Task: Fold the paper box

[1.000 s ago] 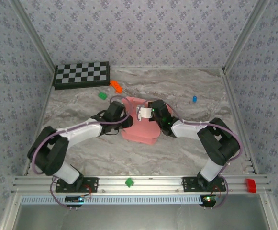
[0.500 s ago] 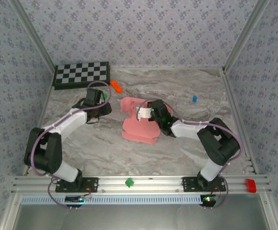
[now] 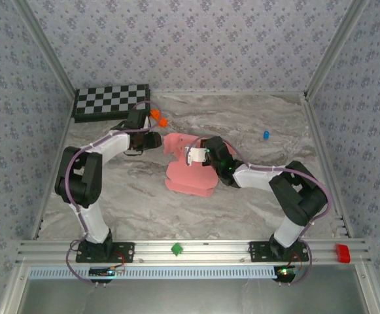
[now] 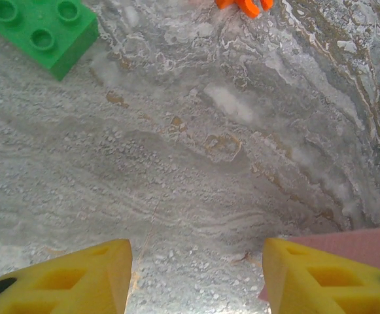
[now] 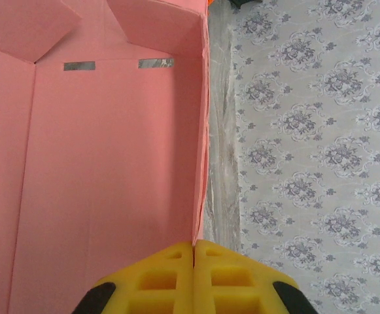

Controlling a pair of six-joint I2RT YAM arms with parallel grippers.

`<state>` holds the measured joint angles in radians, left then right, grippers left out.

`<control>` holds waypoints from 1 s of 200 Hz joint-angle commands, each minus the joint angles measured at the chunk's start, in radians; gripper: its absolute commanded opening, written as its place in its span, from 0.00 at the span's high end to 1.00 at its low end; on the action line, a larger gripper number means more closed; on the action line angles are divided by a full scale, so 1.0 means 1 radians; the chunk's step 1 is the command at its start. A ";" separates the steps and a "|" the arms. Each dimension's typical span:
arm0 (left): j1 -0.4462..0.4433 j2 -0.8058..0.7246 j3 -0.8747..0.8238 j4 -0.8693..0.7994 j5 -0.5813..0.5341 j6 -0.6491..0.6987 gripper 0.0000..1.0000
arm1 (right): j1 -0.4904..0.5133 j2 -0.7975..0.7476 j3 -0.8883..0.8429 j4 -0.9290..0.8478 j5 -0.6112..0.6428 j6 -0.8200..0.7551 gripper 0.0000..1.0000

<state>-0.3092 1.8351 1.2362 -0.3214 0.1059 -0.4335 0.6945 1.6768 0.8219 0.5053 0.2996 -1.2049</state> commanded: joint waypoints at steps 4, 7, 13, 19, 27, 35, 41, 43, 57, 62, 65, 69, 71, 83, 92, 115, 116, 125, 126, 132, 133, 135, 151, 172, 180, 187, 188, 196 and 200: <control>-0.001 0.034 0.057 -0.046 0.047 0.037 0.45 | 0.008 0.014 0.020 0.004 -0.002 0.001 1.00; -0.001 0.037 0.060 -0.047 0.050 0.038 0.45 | 0.008 0.015 0.020 0.003 -0.002 0.000 1.00; -0.002 0.041 0.063 -0.048 0.058 0.042 0.44 | 0.009 0.017 0.022 0.005 -0.001 0.001 1.00; -0.003 0.042 0.063 -0.047 0.067 0.048 0.44 | 0.010 0.018 0.022 0.007 -0.001 0.000 1.00; -0.007 0.044 0.062 -0.048 0.075 0.051 0.43 | 0.009 0.021 0.023 0.008 -0.002 0.001 1.00; -0.008 0.042 0.059 -0.048 0.082 0.060 0.42 | 0.010 0.025 0.025 0.007 -0.002 0.001 1.00; -0.011 0.041 0.056 -0.045 0.095 0.070 0.42 | 0.010 0.027 0.027 0.005 0.000 0.001 1.00; -0.010 0.040 0.055 -0.044 0.098 0.073 0.42 | 0.010 0.027 0.027 0.006 0.000 0.001 1.00; -0.015 0.036 0.042 -0.030 0.127 0.094 0.41 | 0.012 0.033 0.029 0.010 0.003 0.000 1.00; -0.016 0.035 0.038 -0.025 0.139 0.100 0.41 | 0.013 0.032 0.032 0.009 0.003 0.001 1.00; -0.016 0.035 0.034 -0.022 0.146 0.101 0.42 | 0.012 0.034 0.032 0.009 0.003 0.001 1.00; -0.016 0.034 0.029 -0.016 0.156 0.105 0.42 | 0.013 0.034 0.032 0.011 0.003 0.000 1.00; -0.016 0.033 0.027 -0.014 0.162 0.108 0.42 | 0.014 0.034 0.033 0.012 0.004 0.000 1.00; -0.018 0.030 0.014 0.002 0.187 0.119 0.42 | 0.015 0.036 0.037 0.011 0.006 -0.001 1.00; -0.019 0.029 0.006 0.012 0.202 0.127 0.42 | 0.016 0.037 0.039 0.011 0.006 0.000 1.00; -0.021 0.030 0.001 0.027 0.235 0.147 0.43 | 0.017 0.040 0.041 0.011 0.008 -0.001 1.00; -0.021 0.030 0.000 0.028 0.237 0.149 0.43 | 0.016 0.041 0.040 0.011 0.009 -0.001 1.00; -0.021 0.029 -0.004 0.040 0.257 0.155 0.44 | 0.017 0.043 0.040 0.012 0.010 -0.002 1.00; -0.021 0.029 -0.004 0.041 0.259 0.157 0.44 | 0.017 0.043 0.040 0.013 0.010 -0.002 1.00; -0.022 0.026 -0.007 0.047 0.269 0.161 0.44 | 0.017 0.044 0.040 0.012 0.012 -0.003 1.00; -0.022 0.026 -0.008 0.049 0.270 0.162 0.44 | 0.017 0.043 0.040 0.013 0.013 -0.003 1.00; -0.023 0.025 -0.009 0.050 0.272 0.164 0.44 | 0.017 0.043 0.039 0.013 0.013 -0.003 1.00; -0.025 0.018 -0.016 0.057 0.283 0.182 0.45 | 0.017 0.044 0.040 0.017 0.016 -0.007 1.00; -0.025 0.009 -0.028 0.075 0.323 0.205 0.47 | 0.017 0.043 0.037 0.019 0.018 -0.007 1.00; -0.025 0.006 -0.035 0.086 0.340 0.213 0.48 | 0.017 0.043 0.037 0.021 0.018 -0.006 1.00; -0.025 0.003 -0.044 0.100 0.358 0.220 0.48 | 0.019 0.043 0.036 0.019 0.018 -0.006 1.00; -0.025 0.002 -0.044 0.102 0.361 0.221 0.48 | 0.019 0.043 0.036 0.020 0.018 -0.007 1.00; -0.025 0.000 -0.052 0.119 0.390 0.229 0.48 | 0.019 0.043 0.036 0.020 0.018 -0.006 1.00; -0.025 -0.002 -0.056 0.127 0.409 0.233 0.48 | 0.019 0.043 0.036 0.020 0.018 -0.006 1.00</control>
<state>-0.3275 1.8660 1.2053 -0.2508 0.4019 -0.2531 0.7029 1.7111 0.8387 0.5137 0.3115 -1.2049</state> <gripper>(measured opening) 0.524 0.052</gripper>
